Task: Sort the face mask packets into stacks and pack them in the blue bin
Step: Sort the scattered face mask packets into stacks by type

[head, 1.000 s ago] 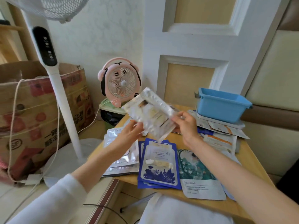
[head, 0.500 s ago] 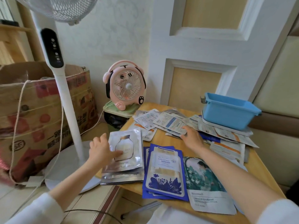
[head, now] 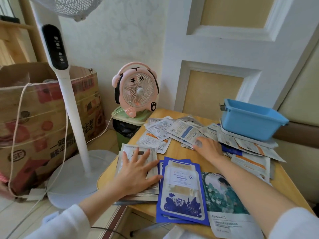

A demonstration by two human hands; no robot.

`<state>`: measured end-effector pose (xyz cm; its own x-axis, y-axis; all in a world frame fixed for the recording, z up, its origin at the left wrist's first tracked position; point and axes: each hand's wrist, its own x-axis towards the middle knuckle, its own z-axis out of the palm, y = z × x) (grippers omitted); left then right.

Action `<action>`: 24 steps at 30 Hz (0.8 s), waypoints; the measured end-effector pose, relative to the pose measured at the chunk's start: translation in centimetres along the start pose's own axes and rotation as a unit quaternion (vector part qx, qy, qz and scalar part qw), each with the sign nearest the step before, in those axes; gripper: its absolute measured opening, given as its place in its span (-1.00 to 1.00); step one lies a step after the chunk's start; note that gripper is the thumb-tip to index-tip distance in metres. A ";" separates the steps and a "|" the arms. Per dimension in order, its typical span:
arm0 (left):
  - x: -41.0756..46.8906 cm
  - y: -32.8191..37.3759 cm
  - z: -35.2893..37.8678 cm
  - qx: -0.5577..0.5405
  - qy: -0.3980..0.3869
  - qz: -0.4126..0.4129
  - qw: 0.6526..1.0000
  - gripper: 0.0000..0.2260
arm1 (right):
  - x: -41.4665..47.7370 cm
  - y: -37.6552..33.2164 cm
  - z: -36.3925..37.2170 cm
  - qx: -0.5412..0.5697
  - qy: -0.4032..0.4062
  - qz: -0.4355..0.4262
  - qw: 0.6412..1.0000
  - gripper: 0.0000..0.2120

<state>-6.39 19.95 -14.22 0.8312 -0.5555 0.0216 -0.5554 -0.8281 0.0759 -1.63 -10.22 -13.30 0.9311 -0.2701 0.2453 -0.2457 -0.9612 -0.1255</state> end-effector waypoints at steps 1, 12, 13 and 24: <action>-0.1 0.1 0.0 0.006 0.001 -0.001 1.000 -0.24 | 0.0 -0.1 0.0 -0.013 0.001 -0.010 1.000 -0.65; -0.5 0.2 0.9 0.014 0.023 -0.004 1.000 -0.23 | -0.1 0.8 -2.6 -0.100 0.075 -0.054 0.991 -0.76; -0.5 0.2 0.9 0.016 0.023 -0.004 1.000 -0.22 | 0.1 1.2 -2.9 -0.053 0.089 -0.048 0.993 -0.76; -0.1 0.1 0.2 0.011 0.002 0.001 1.000 -0.10 | -0.5 1.5 -10.3 0.320 0.261 -0.036 0.910 -0.90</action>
<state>-6.52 19.90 -14.41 0.8307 -0.5561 0.0260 -0.5567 -0.8290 0.0542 -5.24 -12.11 -3.69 0.6426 -0.3585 0.6772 0.1737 -0.7927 -0.5844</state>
